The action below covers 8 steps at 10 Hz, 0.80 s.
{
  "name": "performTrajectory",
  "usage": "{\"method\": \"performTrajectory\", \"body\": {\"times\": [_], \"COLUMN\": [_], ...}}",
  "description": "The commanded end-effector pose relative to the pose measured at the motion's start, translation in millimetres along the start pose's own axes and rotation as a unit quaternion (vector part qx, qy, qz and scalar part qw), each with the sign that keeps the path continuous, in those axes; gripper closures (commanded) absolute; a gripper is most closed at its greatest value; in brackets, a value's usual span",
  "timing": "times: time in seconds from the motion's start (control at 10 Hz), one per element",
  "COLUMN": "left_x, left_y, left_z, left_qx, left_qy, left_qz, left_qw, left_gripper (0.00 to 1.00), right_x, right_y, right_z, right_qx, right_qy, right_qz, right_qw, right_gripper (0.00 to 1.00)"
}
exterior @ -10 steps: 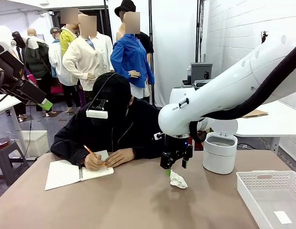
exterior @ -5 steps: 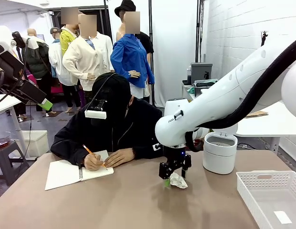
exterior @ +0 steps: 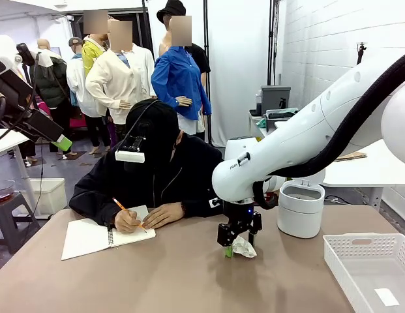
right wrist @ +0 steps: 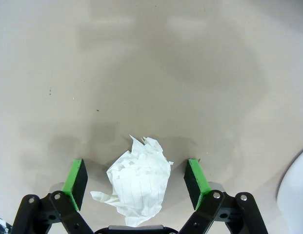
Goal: Sort the paper based on its condition.
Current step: If a person hands you a paper, place it in the Organizing basket , and if it's crumpled, put it in the Trash can.
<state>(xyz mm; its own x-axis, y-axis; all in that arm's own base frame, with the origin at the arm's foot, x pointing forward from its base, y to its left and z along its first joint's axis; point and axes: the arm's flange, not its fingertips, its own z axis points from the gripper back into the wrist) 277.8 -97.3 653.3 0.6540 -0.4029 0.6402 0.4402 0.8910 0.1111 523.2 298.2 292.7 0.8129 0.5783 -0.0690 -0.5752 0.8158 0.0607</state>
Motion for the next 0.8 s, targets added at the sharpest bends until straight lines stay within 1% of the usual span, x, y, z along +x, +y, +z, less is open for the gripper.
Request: {"method": "performTrajectory", "body": {"times": [0.0,0.2,0.3,0.4,0.7], "left_x": [0.1,0.1,0.1,0.1,0.1], "left_y": [-0.3,-0.3,-0.3,-0.3,-0.3], "left_z": [0.4,0.4,0.4,0.4,0.4], "left_qx": [0.001,0.001,0.001,0.001,0.001], "left_qy": [0.000,0.000,0.000,0.000,0.000], "left_qz": [0.000,0.000,0.000,0.000,0.000], "left_qw": [1.000,1.000,1.000,1.000,1.000], "left_gripper": [0.00,0.00,0.00,0.00,0.00], "right_x": [0.0,-4.6,-5.6,-7.6,-14.6], "right_y": [0.0,-1.7,-0.5,3.9,16.4], "right_z": [-0.2,2.3,4.6,8.2,14.0], "right_qx": [0.000,0.013,0.015,0.010,0.013], "right_qy": [0.000,-0.013,-0.017,-0.022,-0.011], "right_qz": [0.000,0.008,-0.008,-0.023,-0.047], "right_qw": [1.000,1.000,1.000,0.999,0.999], "right_gripper": [0.00,0.39,0.58,0.58,0.58]}}
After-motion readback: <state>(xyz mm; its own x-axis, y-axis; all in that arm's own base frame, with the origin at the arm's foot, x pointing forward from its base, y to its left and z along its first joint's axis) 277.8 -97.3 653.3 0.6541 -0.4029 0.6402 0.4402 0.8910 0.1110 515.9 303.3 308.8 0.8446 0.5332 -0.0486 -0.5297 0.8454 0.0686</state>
